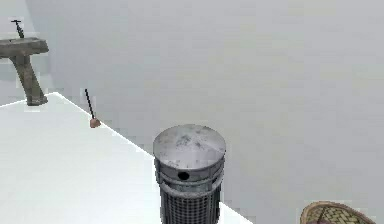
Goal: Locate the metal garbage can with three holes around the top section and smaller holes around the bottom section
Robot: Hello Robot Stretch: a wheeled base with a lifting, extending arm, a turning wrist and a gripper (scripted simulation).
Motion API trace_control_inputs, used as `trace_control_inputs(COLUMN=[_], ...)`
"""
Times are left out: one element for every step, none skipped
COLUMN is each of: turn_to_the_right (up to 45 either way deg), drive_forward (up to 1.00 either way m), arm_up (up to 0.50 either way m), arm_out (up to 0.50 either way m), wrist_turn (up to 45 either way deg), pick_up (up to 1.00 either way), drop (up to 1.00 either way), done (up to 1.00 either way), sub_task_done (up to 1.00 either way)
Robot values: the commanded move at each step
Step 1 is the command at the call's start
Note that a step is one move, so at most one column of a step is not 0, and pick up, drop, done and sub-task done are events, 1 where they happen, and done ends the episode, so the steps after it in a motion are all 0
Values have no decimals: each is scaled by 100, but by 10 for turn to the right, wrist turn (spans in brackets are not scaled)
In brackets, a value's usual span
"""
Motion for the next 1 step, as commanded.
trace_control_inputs(turn_to_the_right=[0], drive_forward=[0], arm_up=[0], arm_out=[0], wrist_turn=[0], pick_up=[0], drop=[0], done=[100], sub_task_done=[0])
